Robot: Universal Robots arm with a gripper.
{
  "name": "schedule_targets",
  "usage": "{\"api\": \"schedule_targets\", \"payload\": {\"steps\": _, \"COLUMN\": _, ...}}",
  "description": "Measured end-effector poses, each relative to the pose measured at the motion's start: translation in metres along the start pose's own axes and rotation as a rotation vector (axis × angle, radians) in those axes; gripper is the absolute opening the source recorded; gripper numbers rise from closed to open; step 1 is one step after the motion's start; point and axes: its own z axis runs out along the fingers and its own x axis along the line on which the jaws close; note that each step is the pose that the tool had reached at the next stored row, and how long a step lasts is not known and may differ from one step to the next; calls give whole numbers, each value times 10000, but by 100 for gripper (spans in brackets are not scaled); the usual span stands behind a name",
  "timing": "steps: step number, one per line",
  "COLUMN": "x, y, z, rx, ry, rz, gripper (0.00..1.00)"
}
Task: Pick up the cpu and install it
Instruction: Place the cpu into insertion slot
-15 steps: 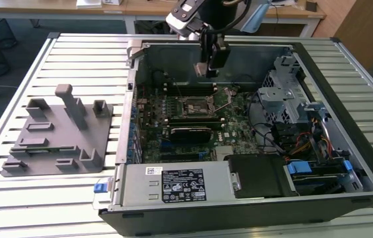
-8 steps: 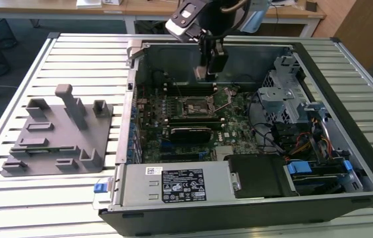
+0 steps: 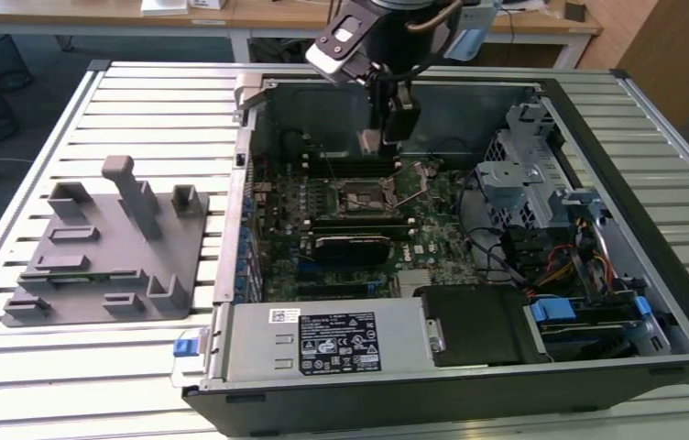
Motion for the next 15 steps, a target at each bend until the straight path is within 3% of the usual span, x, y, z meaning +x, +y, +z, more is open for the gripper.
{"api": "schedule_targets", "payload": {"steps": 7, "x": 5, "y": -3, "z": 119, "rx": 2, "ry": 2, "rz": -74, "gripper": 53}}
{"api": "schedule_targets", "payload": {"steps": 15, "x": 73, "y": 1, "z": 246, "rx": 2, "ry": -7, "rz": 317, "gripper": 53}}
